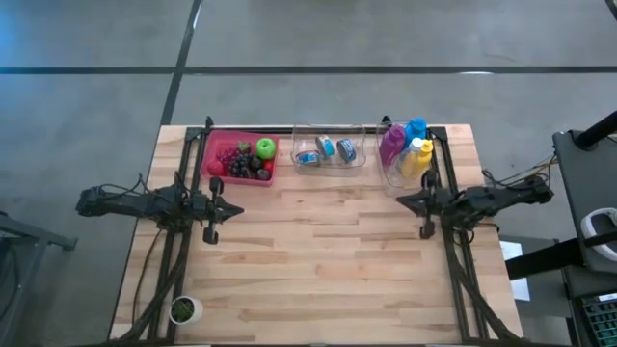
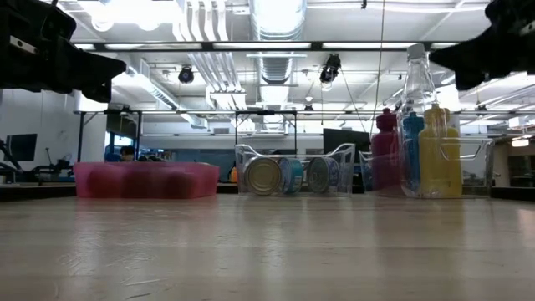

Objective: Pick & Place Food Item
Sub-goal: Return to Home Position

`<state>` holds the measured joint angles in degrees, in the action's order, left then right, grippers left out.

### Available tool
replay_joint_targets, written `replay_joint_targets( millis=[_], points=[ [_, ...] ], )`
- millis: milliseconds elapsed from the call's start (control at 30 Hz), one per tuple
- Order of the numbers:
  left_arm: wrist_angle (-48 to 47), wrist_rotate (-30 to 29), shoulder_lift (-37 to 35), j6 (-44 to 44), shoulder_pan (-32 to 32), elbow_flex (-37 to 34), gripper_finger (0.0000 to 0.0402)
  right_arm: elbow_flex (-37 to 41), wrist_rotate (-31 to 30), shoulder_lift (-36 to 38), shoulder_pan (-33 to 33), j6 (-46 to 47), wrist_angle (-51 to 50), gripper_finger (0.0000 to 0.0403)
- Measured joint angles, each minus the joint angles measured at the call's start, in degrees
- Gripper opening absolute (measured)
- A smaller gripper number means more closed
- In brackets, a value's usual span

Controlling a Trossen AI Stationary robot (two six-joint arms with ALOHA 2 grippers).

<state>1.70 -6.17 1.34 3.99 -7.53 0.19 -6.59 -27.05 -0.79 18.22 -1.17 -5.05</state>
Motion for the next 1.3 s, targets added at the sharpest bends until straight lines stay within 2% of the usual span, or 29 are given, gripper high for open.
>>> replay_joint_targets(
  millis=[267, 1300],
  points=[
    [0.01, 0.00, 0.00, 0.04, 0.00, 0.00, 0.0016, 5.71, 1.84, -1.18, 0.04, 0.21, 8.41, 0.0008],
    [0.01, 0.00, 0.00, -0.05, 0.00, 0.00, 0.0016, 6.04, 1.97, -2.34, 0.02, 0.57, 8.60, 0.0008]
  ],
)
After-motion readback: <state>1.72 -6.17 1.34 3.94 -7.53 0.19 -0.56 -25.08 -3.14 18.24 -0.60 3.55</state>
